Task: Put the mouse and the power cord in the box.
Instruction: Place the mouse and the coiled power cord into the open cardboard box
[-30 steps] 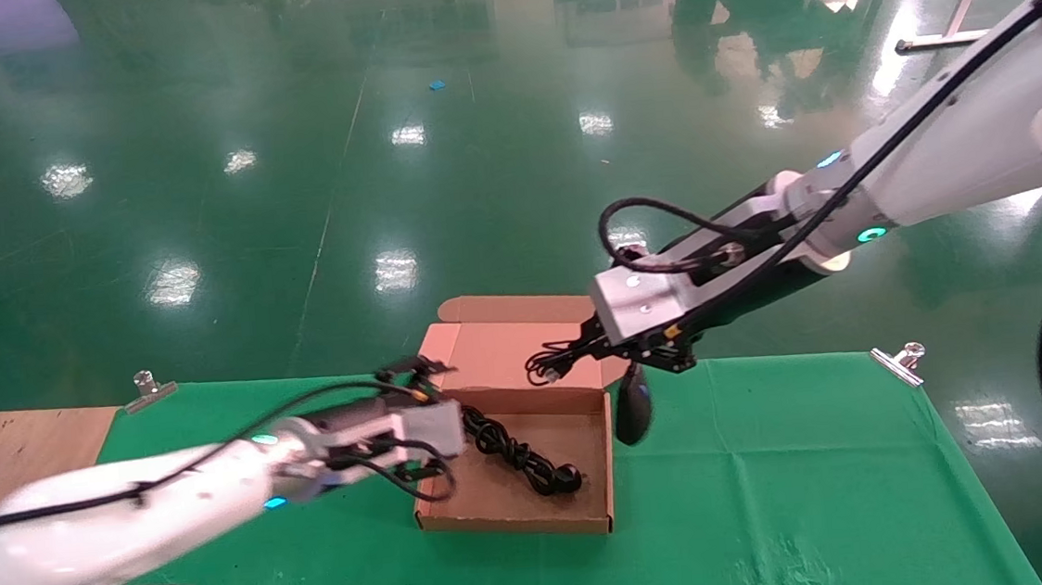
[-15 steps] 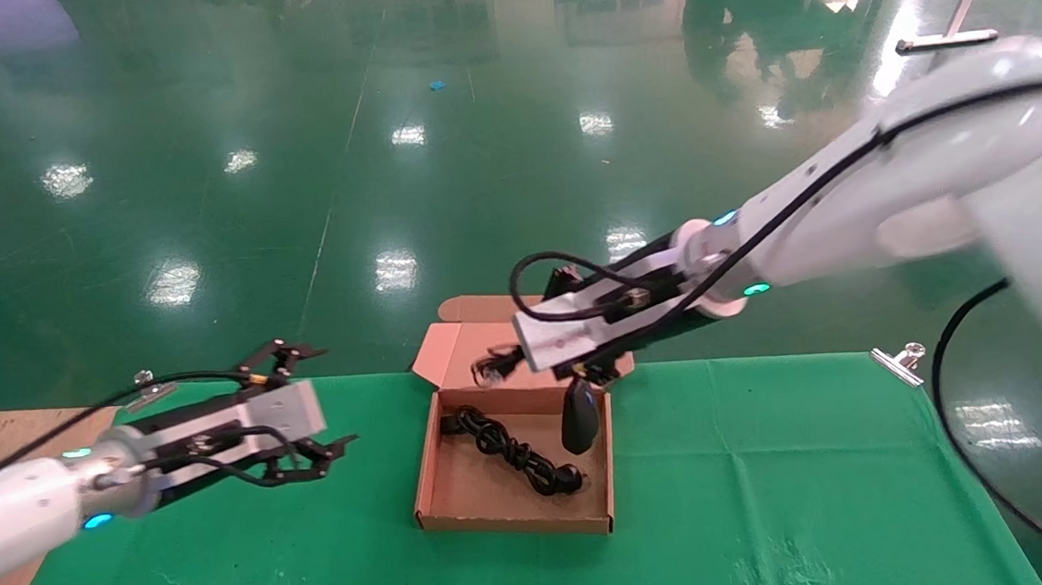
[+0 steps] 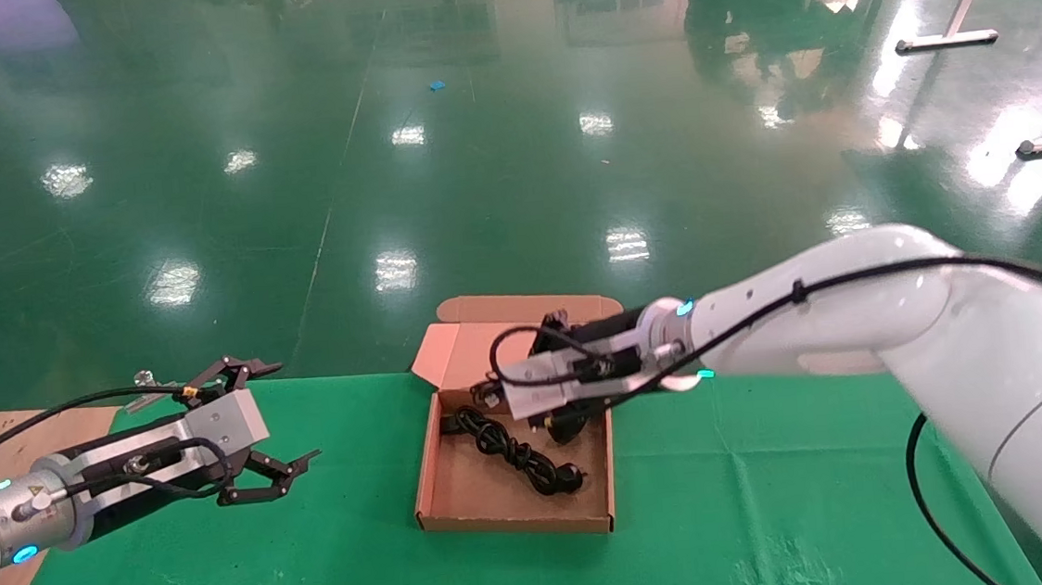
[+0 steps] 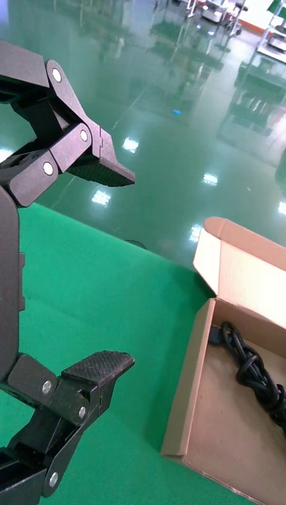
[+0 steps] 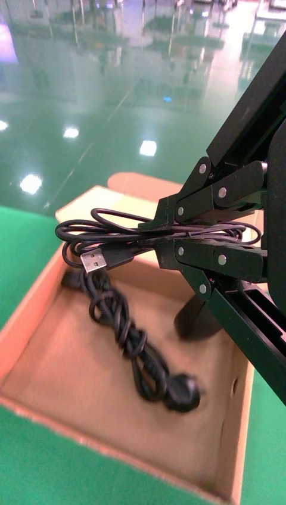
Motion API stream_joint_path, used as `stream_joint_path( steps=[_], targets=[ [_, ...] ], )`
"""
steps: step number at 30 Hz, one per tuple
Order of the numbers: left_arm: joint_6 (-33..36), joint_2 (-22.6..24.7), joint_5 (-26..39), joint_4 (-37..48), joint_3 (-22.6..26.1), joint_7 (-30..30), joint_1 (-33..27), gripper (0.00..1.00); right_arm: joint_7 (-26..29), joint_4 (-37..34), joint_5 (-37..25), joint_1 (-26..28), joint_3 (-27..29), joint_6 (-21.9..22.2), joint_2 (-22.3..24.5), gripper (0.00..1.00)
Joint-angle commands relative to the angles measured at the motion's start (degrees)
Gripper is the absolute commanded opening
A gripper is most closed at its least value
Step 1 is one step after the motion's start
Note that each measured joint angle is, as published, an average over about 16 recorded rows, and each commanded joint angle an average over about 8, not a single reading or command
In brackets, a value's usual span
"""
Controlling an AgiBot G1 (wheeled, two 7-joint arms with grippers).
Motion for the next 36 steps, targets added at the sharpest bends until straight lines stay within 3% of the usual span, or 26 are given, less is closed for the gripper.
stream_joint_path(
  steps=[1, 18, 20, 23, 27, 30, 31, 36],
  targets=[
    [0.3, 0.1, -0.7, 0.8, -0.2, 0.5, 0.5, 1.0, 0.4, 0.3, 0.9, -1.0, -1.4, 1.1, 0.0, 0.0],
    [1.5, 0.4, -5.3, 1.9, -3.4, 5.3, 2.9, 1.0, 1.7, 4.1, 7.9, -5.1, -11.3, 4.9, 0.1, 0.0],
    [1.6, 0.5, -5.4, 2.1, -3.5, 5.5, 2.9, 1.0, 1.7, 4.0, 8.3, -5.1, -12.2, 5.4, 0.1, 0.04],
    [1.8, 0.5, -5.5, 2.4, -3.6, 5.8, 2.9, 1.0, 1.8, 3.9, 8.8, -5.0, -13.3, 5.9, 0.2, 0.2],
    [2.0, 0.6, -5.7, 2.6, -3.7, 6.0, 2.9, 1.0, 1.7, 4.0, 9.5, -5.1, -14.4, 6.5, 0.2, 0.69],
    [2.0, 0.6, -5.8, 2.7, -3.8, 6.1, 3.0, 1.0, 1.7, 4.1, 9.8, -5.1, -14.8, 6.7, 0.2, 0.95],
    [2.1, 0.6, -5.8, 2.7, -3.8, 6.1, 3.0, 1.0, 1.7, 4.1, 9.8, -5.2, -14.9, 6.8, 0.2, 1.0],
    [2.1, 0.6, -5.8, 2.7, -3.8, 6.1, 3.0, 1.0, 1.6, 4.1, 9.9, -5.1, -14.9, 6.8, 0.2, 1.0]
  ],
)
